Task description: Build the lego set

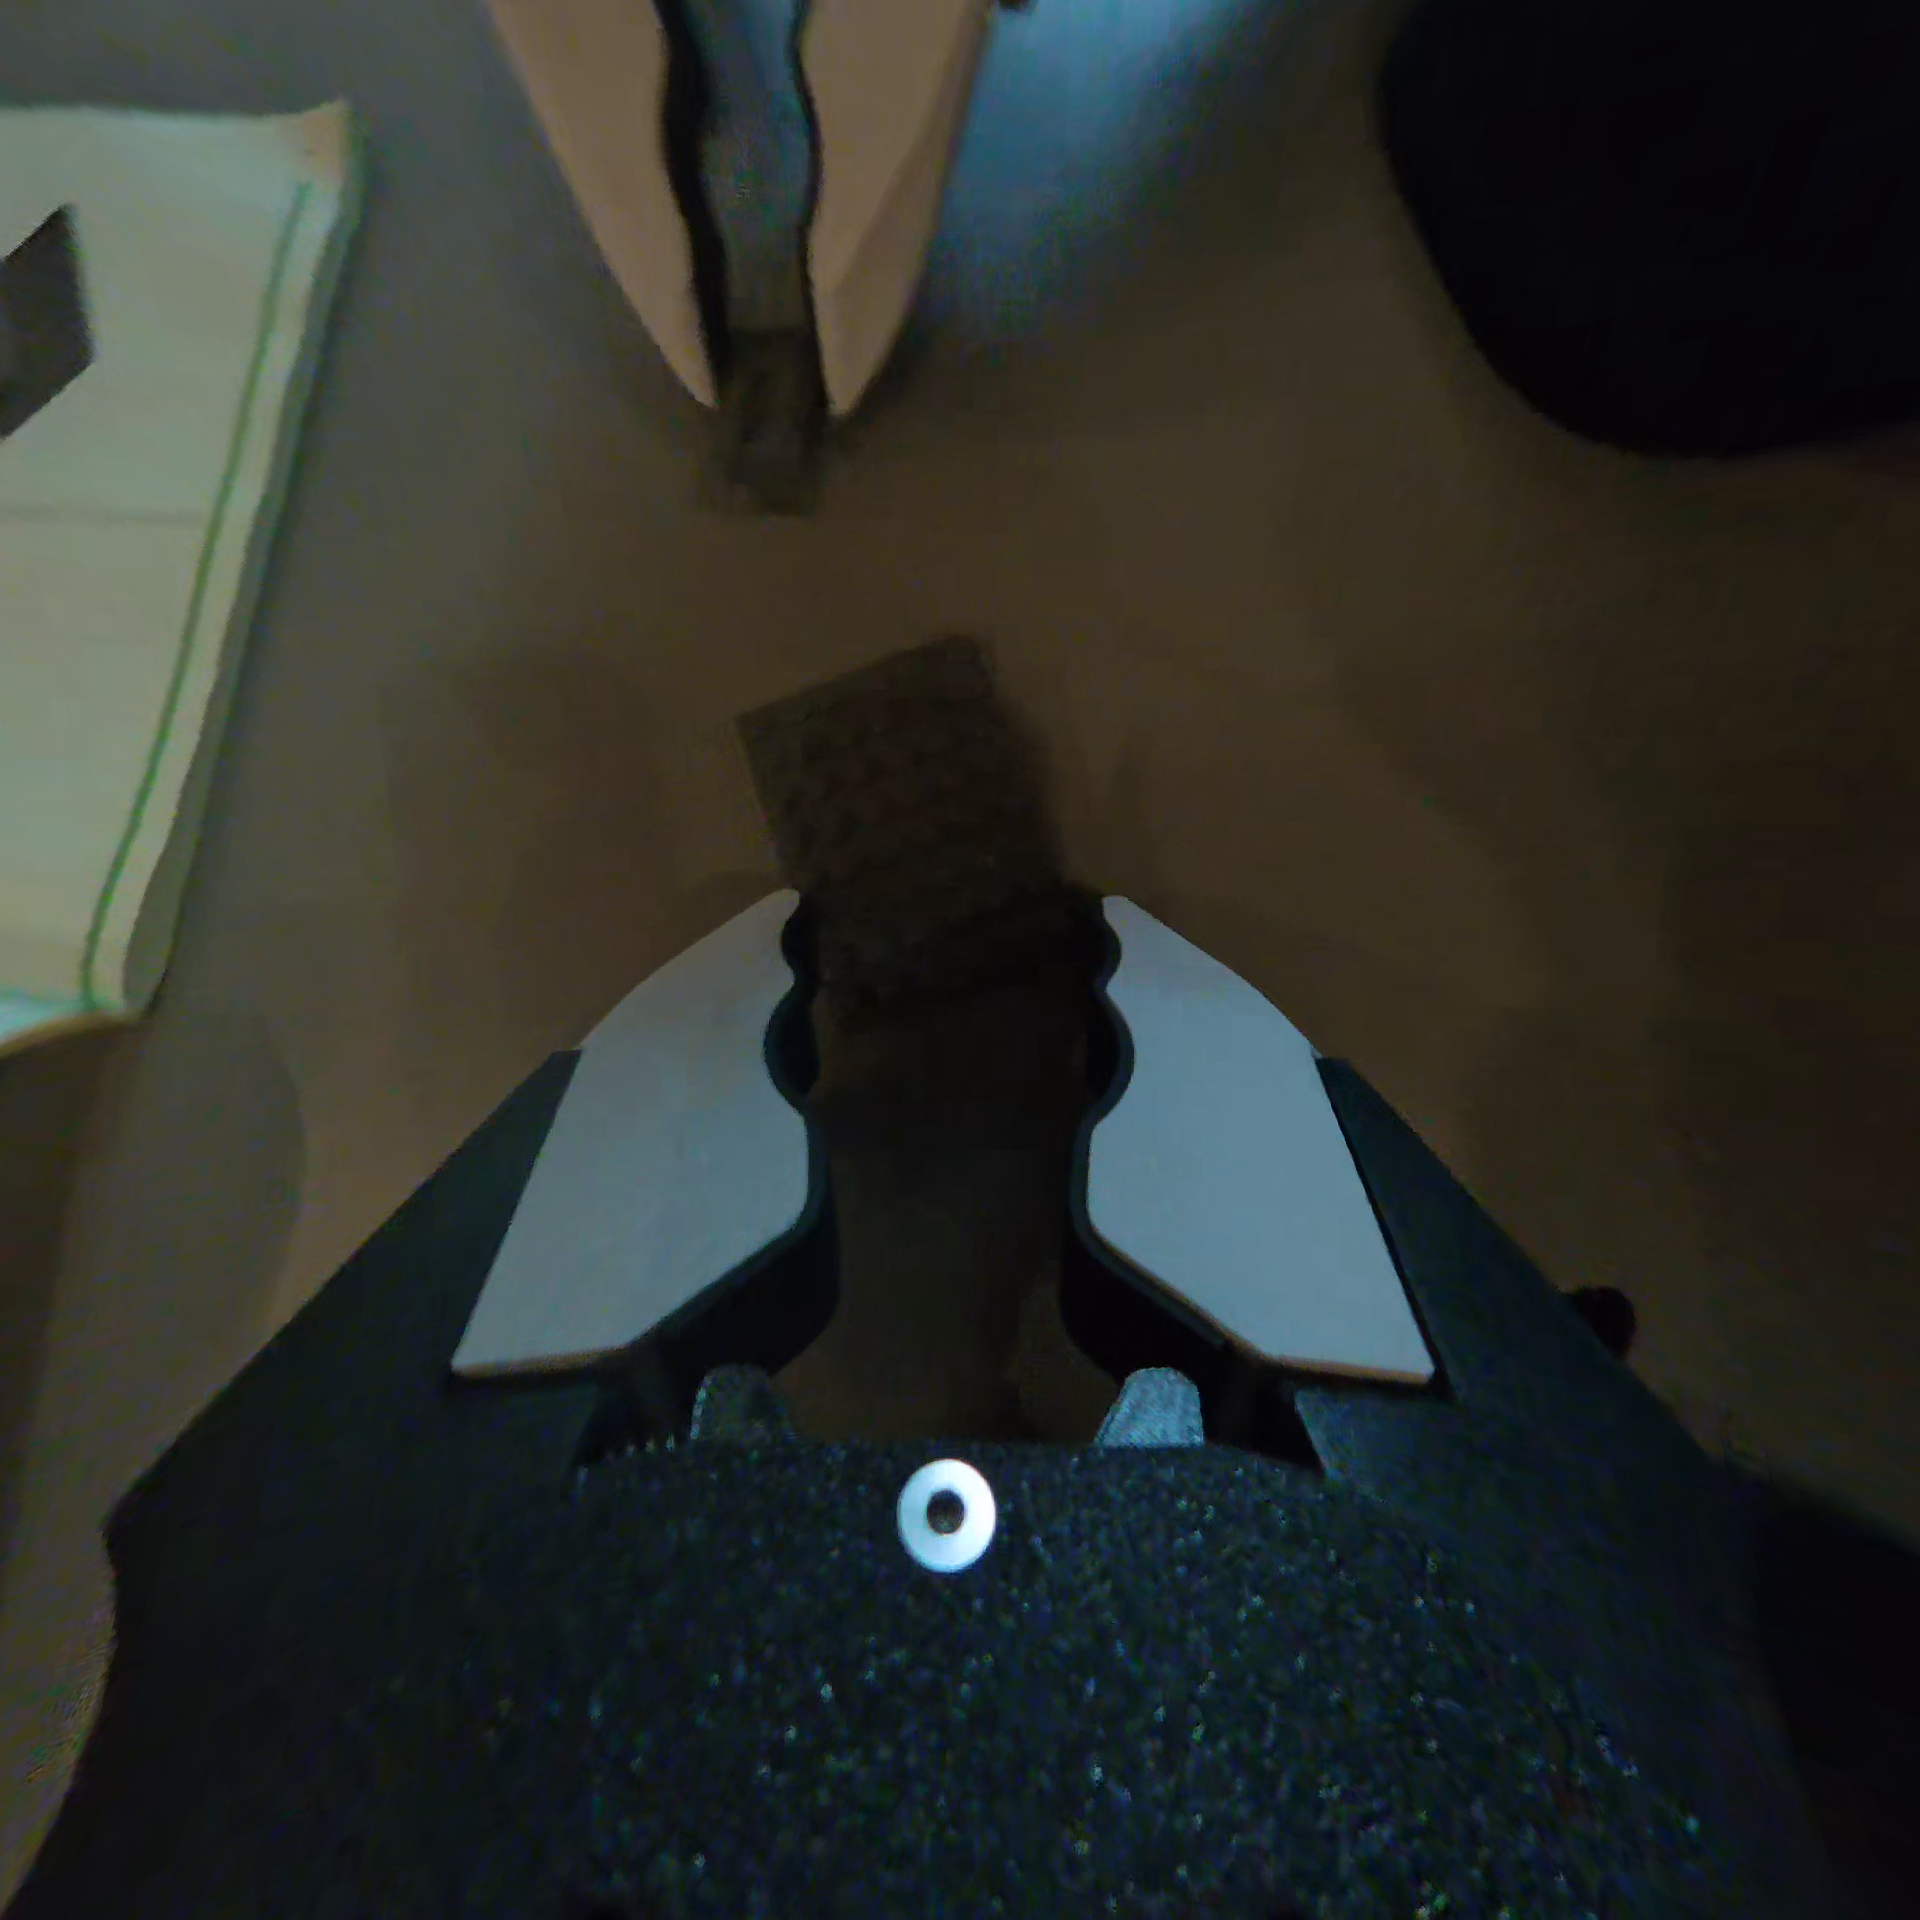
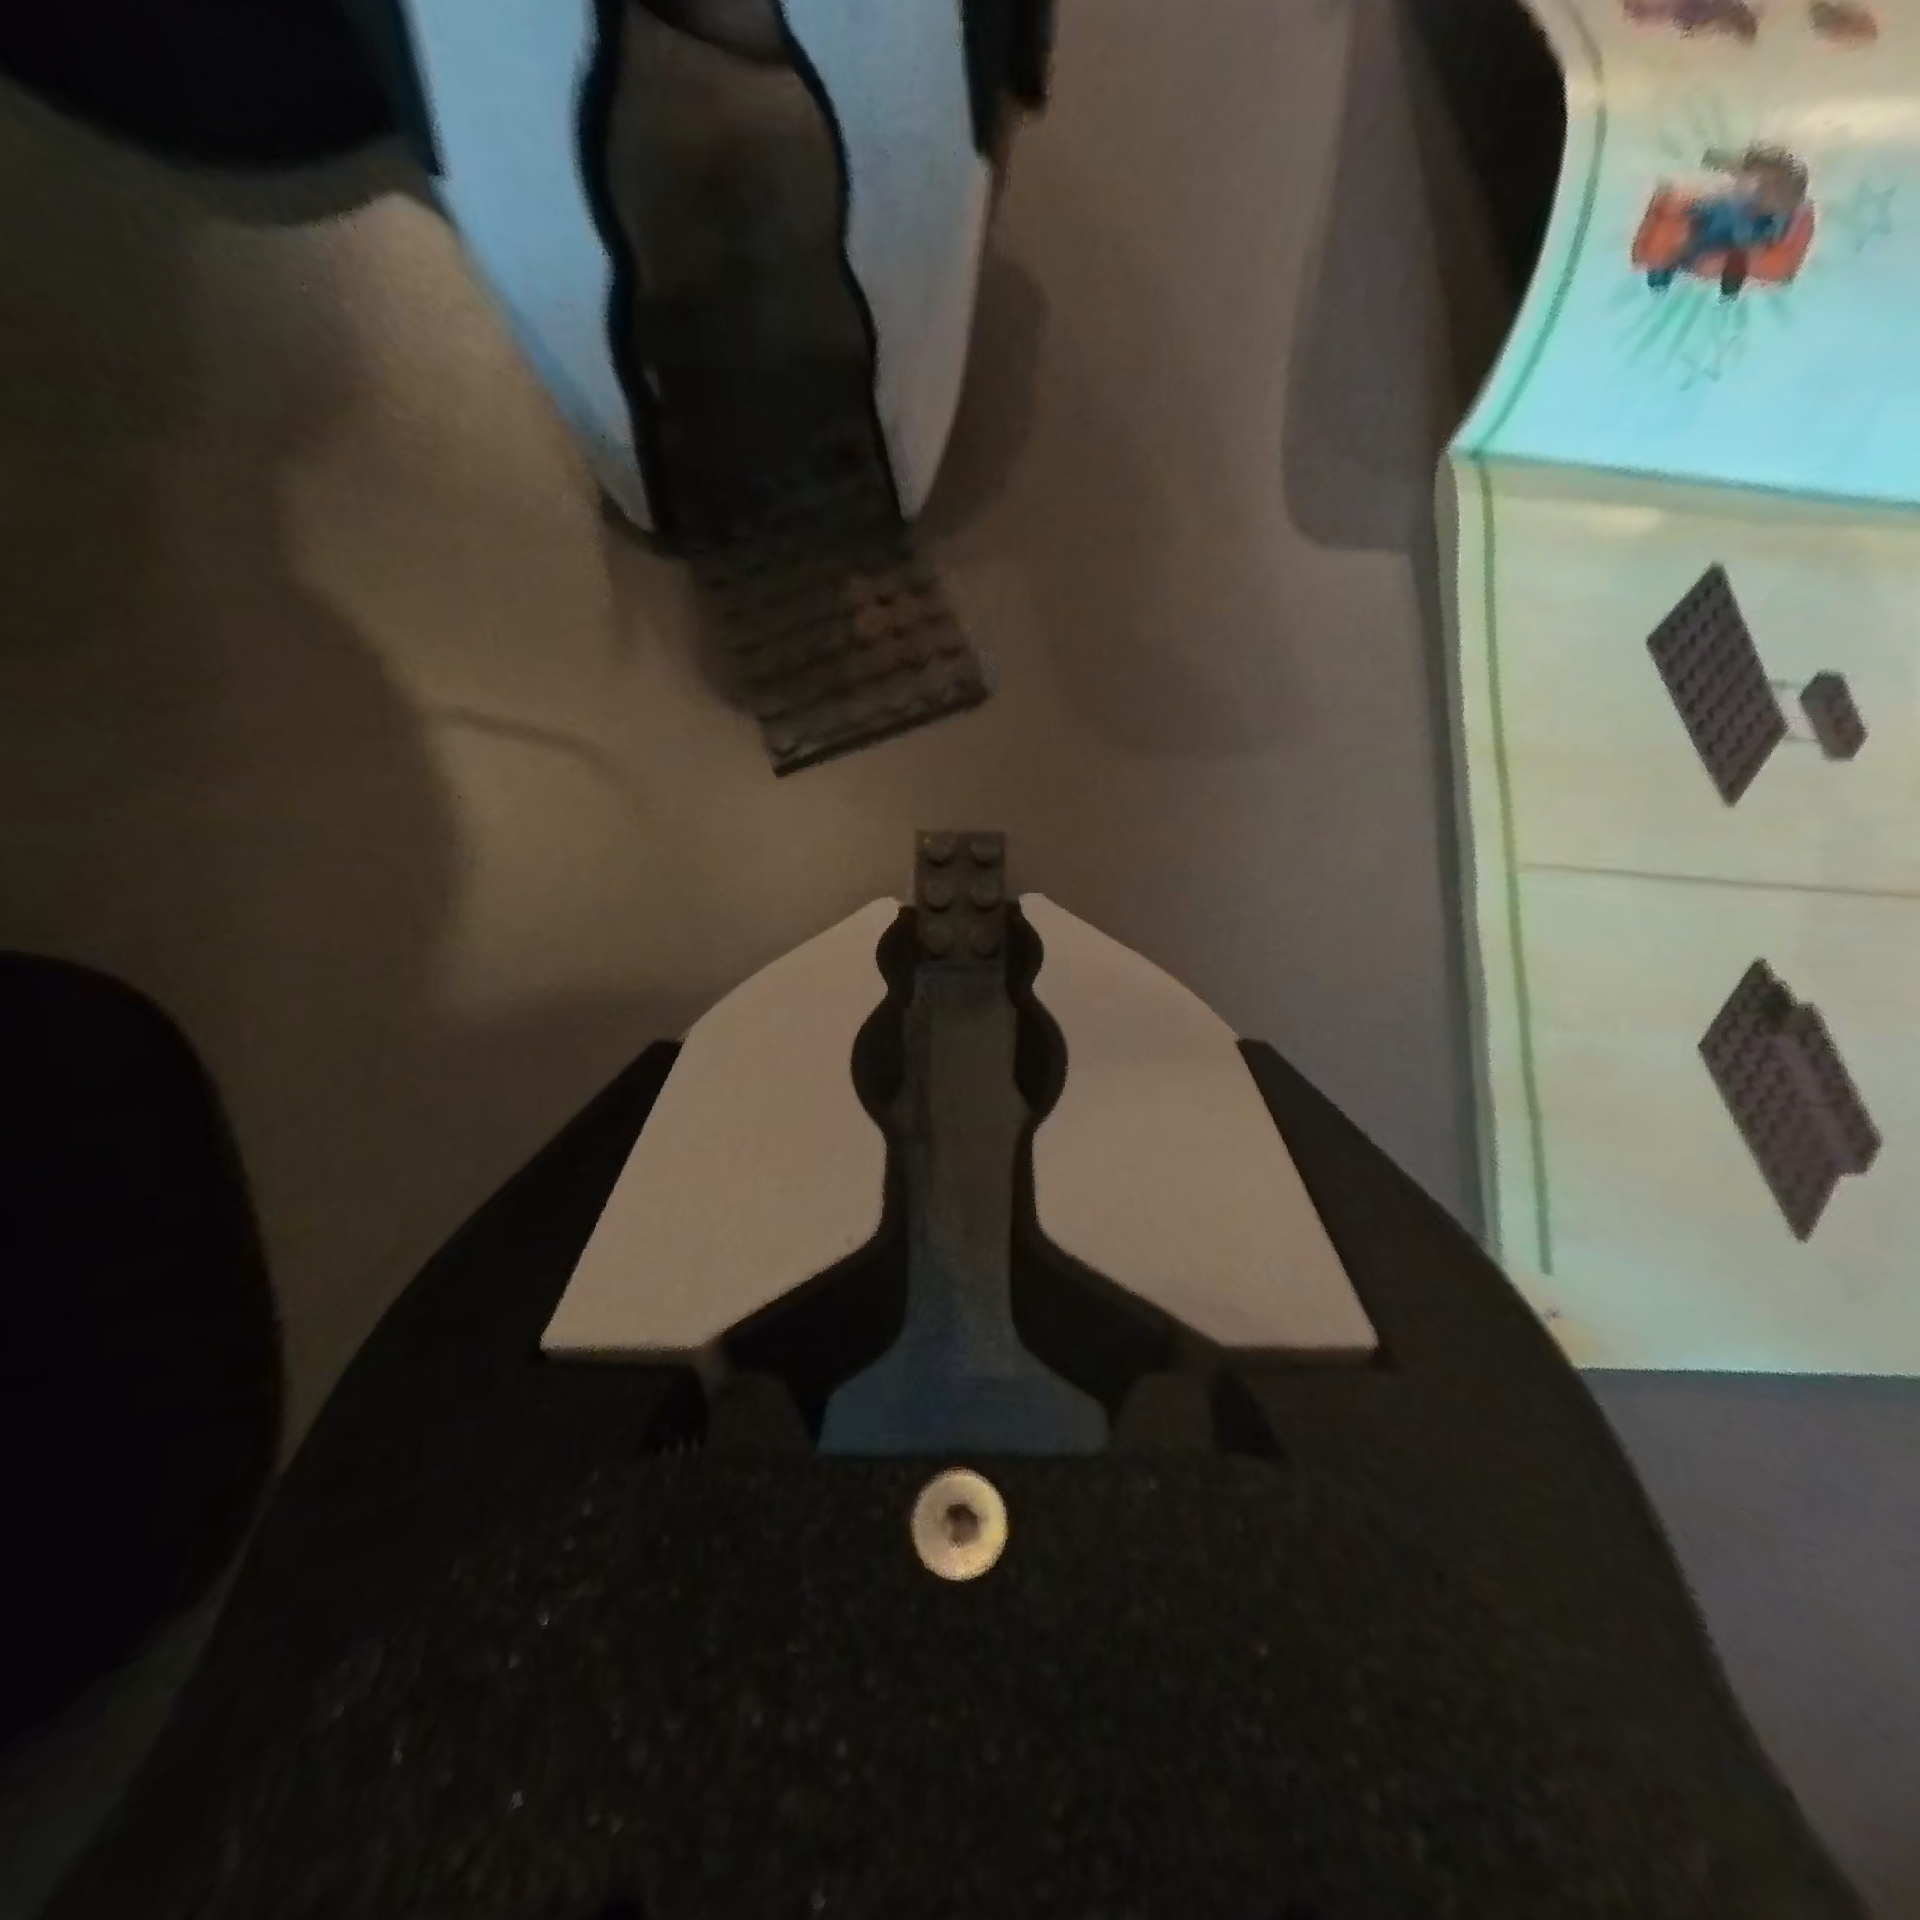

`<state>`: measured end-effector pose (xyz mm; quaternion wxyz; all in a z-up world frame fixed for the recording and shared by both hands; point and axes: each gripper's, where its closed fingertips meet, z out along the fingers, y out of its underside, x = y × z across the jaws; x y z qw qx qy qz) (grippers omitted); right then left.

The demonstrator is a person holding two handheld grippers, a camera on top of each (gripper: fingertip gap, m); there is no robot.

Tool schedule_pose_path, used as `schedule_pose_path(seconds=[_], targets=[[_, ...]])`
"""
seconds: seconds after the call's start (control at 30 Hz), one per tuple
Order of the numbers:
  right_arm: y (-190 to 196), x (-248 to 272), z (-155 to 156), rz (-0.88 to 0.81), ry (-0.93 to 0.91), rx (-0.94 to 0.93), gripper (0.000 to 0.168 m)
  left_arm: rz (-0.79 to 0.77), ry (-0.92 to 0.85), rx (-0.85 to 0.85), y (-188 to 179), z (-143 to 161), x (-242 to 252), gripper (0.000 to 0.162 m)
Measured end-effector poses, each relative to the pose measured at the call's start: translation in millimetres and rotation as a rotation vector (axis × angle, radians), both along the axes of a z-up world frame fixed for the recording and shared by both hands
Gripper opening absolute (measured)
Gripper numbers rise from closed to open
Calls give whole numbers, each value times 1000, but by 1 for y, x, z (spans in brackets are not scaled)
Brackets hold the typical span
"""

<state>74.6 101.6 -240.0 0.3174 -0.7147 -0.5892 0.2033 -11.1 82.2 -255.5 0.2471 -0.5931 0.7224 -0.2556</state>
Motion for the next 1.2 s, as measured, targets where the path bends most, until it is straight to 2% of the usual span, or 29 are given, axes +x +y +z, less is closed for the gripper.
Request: schedule_pose_path(seconds=[0.13, 0.3, 0.6, 1.2], targets=[[-2, -9, 13, 34, -23, 32, 16, -74, 6, 0, 0, 1, -2, 50], [0, -26, 20, 85, -50, 43, 16, -48, -34, -19, -2, 10, -3, 52], [3, -52, 3, 144, -118, 30, 16, 107, -68, 66, -2, 15, -12, 50], [3, -56, -10, 178, -145, -18, 16, 141, -94, 29, -9, 12, -11, 48]])
